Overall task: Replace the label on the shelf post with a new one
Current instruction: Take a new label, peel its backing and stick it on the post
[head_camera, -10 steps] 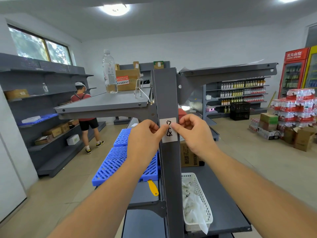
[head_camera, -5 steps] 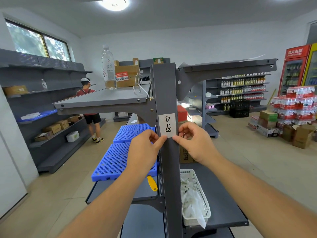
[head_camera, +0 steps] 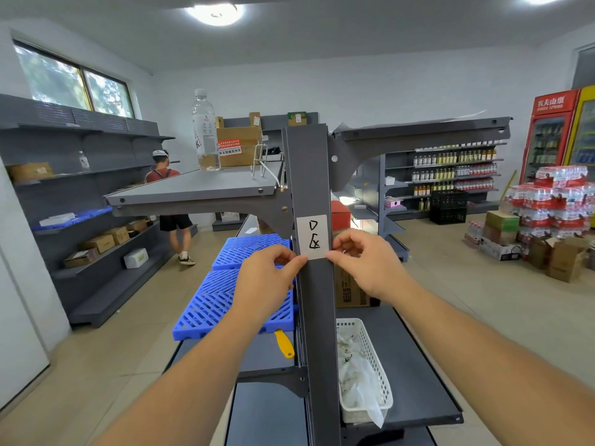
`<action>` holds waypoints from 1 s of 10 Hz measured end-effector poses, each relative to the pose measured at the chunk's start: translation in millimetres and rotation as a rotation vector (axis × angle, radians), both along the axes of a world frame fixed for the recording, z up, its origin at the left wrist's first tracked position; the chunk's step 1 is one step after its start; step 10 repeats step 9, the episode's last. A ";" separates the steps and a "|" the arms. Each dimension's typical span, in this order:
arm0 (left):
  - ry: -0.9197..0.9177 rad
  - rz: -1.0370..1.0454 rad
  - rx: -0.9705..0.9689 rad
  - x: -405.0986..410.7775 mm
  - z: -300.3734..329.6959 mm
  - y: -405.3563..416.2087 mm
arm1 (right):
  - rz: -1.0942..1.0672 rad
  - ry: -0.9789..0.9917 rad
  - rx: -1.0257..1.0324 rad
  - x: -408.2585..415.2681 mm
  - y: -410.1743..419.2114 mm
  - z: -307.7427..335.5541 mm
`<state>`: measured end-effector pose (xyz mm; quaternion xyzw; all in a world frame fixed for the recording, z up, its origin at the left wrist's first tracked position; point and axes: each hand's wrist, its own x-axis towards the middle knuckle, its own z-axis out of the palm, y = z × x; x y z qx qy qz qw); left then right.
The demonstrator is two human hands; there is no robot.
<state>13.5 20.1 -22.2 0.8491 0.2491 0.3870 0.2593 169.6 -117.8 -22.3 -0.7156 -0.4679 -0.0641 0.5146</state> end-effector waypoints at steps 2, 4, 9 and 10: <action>0.021 -0.026 -0.054 -5.5 6.4 -4.8 | -0.010 0.022 0.009 -1.2 2.2 1.6; 0.052 0.089 -0.045 1.6 21.0 -15.2 | -0.133 0.016 0.028 -14.9 10.7 8.3; 0.082 0.017 -0.171 -9.9 7.4 -22.4 | -0.143 0.047 -0.025 -33.6 -24.9 11.4; 0.082 0.017 -0.171 -9.9 7.4 -22.4 | -0.143 0.047 -0.025 -33.6 -24.9 11.4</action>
